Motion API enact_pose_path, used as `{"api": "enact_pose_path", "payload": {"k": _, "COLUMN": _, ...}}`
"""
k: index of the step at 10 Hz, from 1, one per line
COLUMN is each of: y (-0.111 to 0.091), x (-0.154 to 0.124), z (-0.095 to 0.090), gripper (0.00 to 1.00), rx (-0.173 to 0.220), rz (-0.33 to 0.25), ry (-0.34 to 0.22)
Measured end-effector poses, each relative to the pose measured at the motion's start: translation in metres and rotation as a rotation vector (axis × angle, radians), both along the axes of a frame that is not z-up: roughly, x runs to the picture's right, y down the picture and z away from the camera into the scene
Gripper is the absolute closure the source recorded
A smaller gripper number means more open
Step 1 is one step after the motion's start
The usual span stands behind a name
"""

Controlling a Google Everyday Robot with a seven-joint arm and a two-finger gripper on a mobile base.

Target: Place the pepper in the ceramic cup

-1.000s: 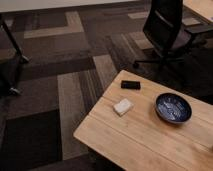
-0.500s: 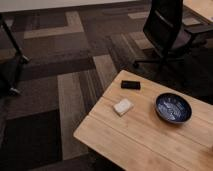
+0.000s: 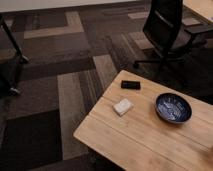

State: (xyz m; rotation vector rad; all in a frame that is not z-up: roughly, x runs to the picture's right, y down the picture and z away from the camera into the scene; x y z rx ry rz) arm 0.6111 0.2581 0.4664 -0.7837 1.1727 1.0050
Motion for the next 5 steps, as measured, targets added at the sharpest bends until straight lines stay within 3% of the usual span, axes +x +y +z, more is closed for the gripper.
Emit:
{"api": "enact_pose_path", "payload": {"k": 3, "y": -0.011, "x": -0.009, "z": 0.033, "gripper": 1.0, "rx": -0.057, "rz": -0.04, "ry": -0.058}}
{"api": "enact_pose_path", "payload": {"k": 5, "y": -0.014, "x": -0.012, "z": 0.041, "gripper": 0.98, "rx": -0.07, "rz": -0.055, "ry": -0.076}}
